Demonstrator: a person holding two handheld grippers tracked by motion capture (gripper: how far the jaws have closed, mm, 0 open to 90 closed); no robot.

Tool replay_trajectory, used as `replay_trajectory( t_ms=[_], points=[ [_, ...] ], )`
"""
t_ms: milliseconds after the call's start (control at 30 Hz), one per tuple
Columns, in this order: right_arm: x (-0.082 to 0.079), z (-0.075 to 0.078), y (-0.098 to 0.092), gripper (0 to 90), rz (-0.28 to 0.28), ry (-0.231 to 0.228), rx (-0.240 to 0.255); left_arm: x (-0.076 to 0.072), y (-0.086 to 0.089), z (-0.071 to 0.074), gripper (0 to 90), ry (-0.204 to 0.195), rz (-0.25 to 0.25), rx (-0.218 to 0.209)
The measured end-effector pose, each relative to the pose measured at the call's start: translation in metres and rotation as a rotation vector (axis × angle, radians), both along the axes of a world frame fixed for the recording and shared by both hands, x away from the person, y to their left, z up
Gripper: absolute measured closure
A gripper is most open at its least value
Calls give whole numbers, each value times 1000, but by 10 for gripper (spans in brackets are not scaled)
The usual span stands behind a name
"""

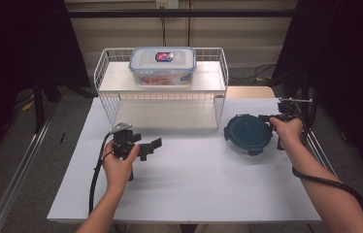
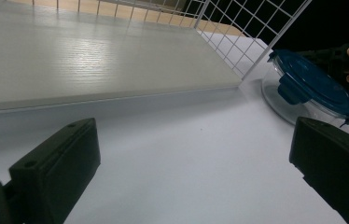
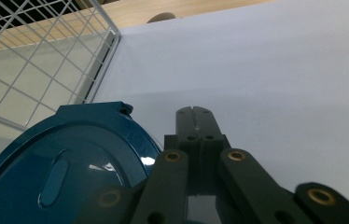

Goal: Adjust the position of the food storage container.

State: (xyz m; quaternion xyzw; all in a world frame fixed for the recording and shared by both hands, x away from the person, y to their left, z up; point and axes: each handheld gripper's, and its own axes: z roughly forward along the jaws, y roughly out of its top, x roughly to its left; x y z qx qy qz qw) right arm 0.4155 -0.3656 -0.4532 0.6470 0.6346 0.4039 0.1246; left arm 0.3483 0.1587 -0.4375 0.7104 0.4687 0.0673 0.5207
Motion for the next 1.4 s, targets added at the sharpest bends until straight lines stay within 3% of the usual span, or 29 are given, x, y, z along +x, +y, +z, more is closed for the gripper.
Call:
replay_trajectory(
  t_ms=[733, 1400],
  points=[
    [-18, 2, 21, 900, 78, 6, 14, -1, -4, 1, 18, 1, -15, -1],
    [-34, 3, 32, 900, 89, 18, 30, -2, -7, 3, 18, -1, -24, -5]
  ],
)
